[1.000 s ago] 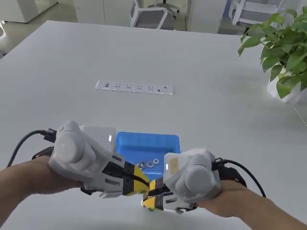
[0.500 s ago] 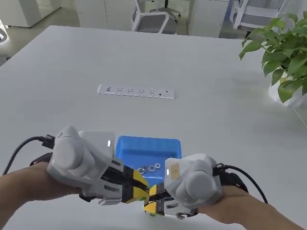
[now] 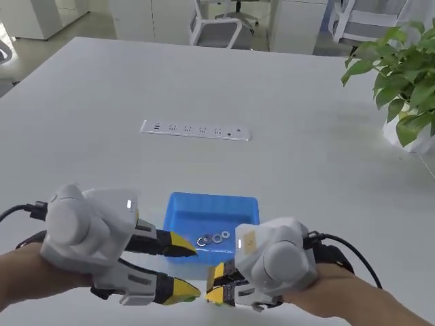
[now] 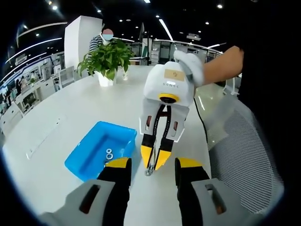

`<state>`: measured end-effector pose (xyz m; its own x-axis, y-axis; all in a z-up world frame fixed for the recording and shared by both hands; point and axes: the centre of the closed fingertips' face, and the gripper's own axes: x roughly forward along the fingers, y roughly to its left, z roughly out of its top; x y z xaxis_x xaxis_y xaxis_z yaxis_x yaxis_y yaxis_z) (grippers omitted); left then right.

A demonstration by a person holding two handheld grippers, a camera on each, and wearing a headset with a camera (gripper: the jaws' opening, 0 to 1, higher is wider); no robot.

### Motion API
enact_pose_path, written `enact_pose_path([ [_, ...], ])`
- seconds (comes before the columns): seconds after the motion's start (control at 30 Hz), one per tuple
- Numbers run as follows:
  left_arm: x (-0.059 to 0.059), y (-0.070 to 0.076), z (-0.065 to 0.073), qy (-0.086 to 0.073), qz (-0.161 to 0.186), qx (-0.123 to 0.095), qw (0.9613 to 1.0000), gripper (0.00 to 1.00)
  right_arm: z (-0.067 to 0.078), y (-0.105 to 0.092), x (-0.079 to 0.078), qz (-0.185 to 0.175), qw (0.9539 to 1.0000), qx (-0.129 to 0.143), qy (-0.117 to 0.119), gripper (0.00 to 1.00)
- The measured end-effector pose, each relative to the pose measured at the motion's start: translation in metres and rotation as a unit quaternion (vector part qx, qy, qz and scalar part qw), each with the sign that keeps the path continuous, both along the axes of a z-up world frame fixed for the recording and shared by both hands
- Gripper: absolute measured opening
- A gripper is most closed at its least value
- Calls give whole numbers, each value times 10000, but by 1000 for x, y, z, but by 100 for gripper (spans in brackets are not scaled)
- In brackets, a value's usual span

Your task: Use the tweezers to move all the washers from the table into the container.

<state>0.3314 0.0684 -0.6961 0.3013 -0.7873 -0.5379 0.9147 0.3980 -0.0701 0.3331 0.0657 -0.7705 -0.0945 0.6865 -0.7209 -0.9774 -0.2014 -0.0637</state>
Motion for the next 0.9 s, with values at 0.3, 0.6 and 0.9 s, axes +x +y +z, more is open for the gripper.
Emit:
enact_pose_path([
  [0.3,-3,12,-2,107,475,-186,9986,70,10,-2,-4,7,10000,50,45,7],
  [0.6,-5,23,-7,169,825,-264,9961,92,27,-3,-3,54,10000,62,4,7],
  [0.9,-4,26,-4,115,932,-311,9951,99,48,-4,-3,120,9999,72,-13,8],
])
